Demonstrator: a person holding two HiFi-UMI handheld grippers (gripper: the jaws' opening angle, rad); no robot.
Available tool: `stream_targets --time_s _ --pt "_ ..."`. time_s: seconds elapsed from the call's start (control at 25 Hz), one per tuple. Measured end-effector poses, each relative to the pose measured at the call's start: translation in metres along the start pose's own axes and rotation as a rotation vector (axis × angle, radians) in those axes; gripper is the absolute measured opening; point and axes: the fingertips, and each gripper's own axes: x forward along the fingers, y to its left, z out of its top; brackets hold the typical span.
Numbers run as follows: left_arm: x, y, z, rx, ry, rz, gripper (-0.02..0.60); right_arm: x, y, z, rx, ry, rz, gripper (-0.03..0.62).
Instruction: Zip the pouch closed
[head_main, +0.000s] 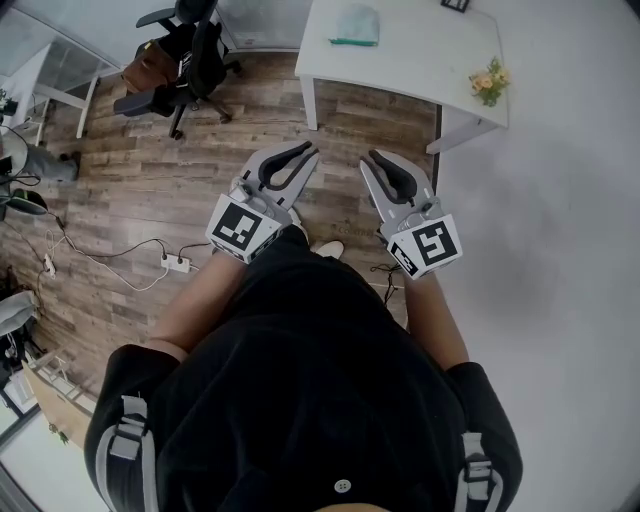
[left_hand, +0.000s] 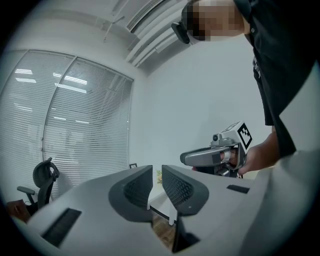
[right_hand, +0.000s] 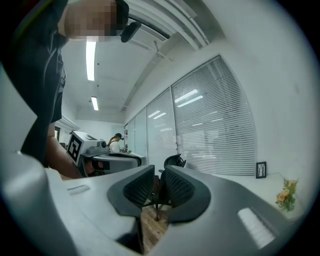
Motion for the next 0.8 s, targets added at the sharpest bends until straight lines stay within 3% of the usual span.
stream_targets --time_s 0.24,0.44,0.8 --pt "0.002 0.002 0.0 -0.002 -0.007 -0.006 0.159 0.001 -0.008 -0.001 0.014 0.001 -0.005 0.164" --pt "0.006 0.006 -0.005 0.001 0.01 0.011 0.256 0.003 -0.017 -0.002 0.021 0.007 -0.011 0.286" --pt "0.013 0.036 -0.006 -0.018 -0.001 0.019 0.314 0.026 -0.028 -0.003 0.009 0.021 -0.02 0.341"
